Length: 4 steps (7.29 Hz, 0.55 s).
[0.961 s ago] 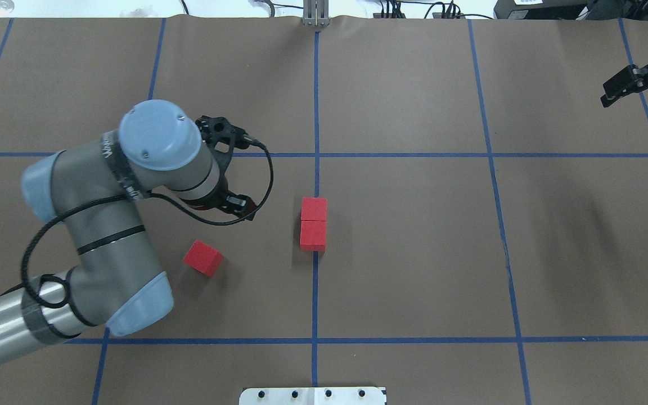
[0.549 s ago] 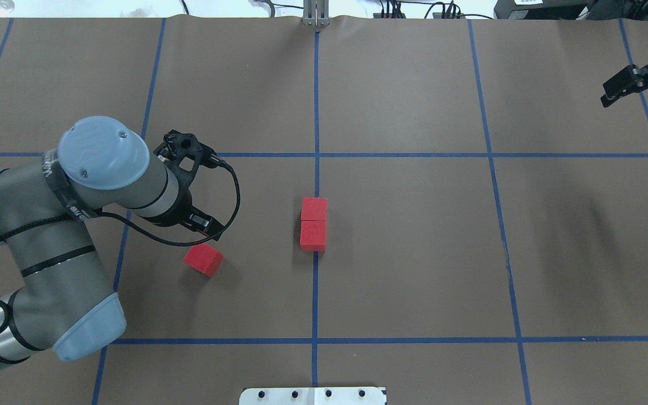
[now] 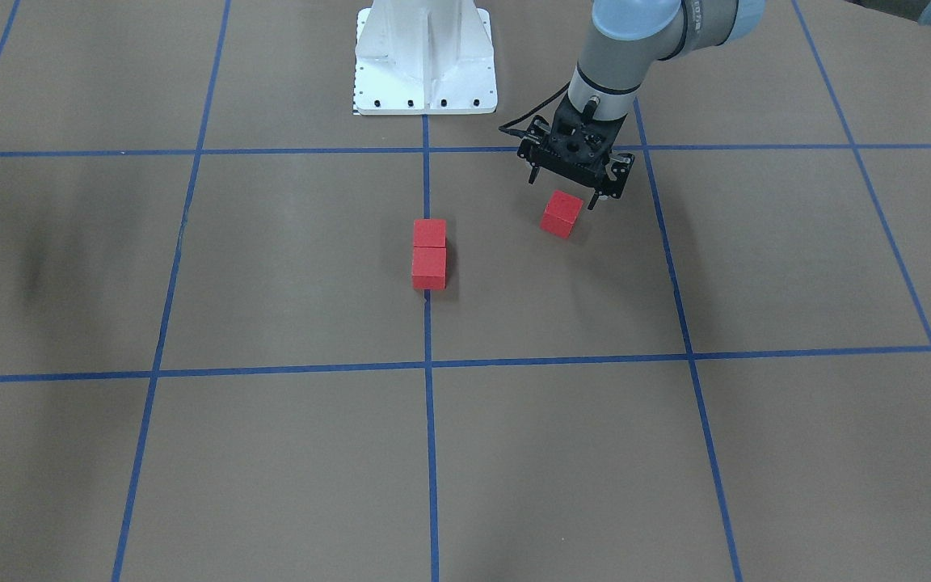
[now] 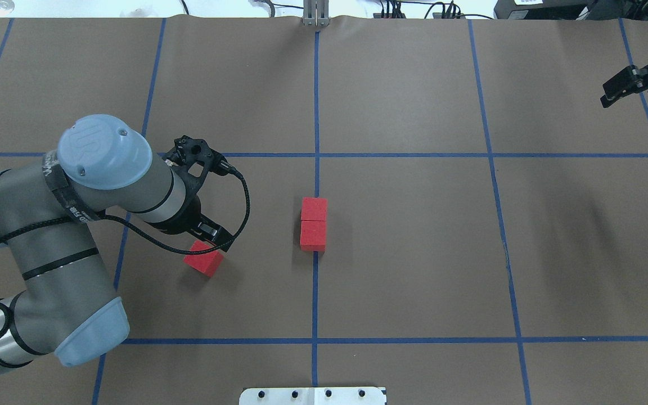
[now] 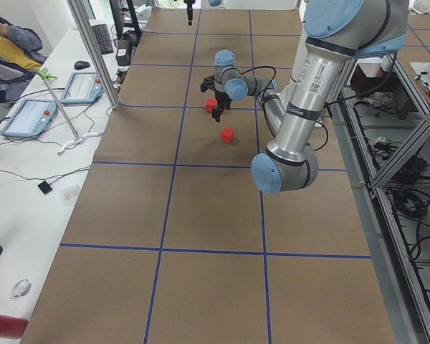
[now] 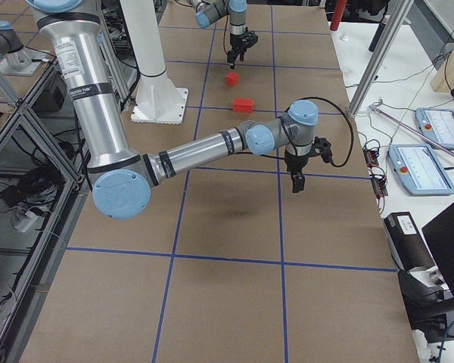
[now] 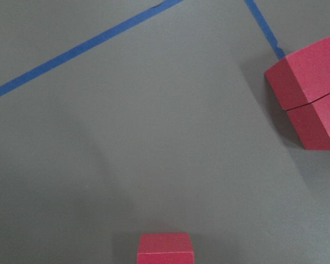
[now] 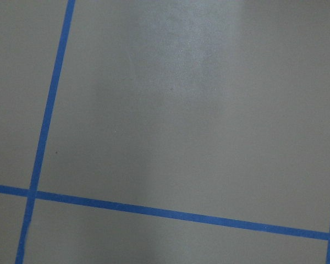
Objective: Form red blocks into L shape at center
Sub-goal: 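Lower the left gripper over the remaining red cube and grasp it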
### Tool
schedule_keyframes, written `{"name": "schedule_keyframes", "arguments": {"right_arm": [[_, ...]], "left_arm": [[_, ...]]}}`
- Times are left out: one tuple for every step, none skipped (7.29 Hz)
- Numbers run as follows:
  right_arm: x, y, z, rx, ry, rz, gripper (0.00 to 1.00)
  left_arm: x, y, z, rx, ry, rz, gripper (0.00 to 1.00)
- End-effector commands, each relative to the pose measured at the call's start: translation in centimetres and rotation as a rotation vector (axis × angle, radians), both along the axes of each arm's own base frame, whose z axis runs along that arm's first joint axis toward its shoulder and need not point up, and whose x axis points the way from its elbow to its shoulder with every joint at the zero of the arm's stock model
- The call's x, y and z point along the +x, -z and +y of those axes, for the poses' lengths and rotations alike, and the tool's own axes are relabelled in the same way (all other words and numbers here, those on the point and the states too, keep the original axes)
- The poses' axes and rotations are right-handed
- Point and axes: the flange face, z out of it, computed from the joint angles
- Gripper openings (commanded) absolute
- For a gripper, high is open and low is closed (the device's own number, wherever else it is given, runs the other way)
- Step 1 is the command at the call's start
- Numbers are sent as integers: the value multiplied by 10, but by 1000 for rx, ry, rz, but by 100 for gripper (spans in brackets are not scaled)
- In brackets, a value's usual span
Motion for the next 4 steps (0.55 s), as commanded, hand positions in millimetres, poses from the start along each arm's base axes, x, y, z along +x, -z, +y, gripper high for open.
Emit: {"name": "schedule_keyframes", "arguments": {"right_arm": [[0, 0, 0, -1, 1, -1, 99], [0, 0, 0, -1, 1, -1, 99], [0, 0, 0, -1, 1, -1, 99], [0, 1, 0, 0, -1, -2, 99]], "left_arm": [[8, -5, 8, -48, -119, 32, 99], [7, -4, 7, -51, -109, 33, 100], [5, -7, 1, -34, -68, 13, 100], [11, -20, -5, -12, -32, -31, 99]]}}
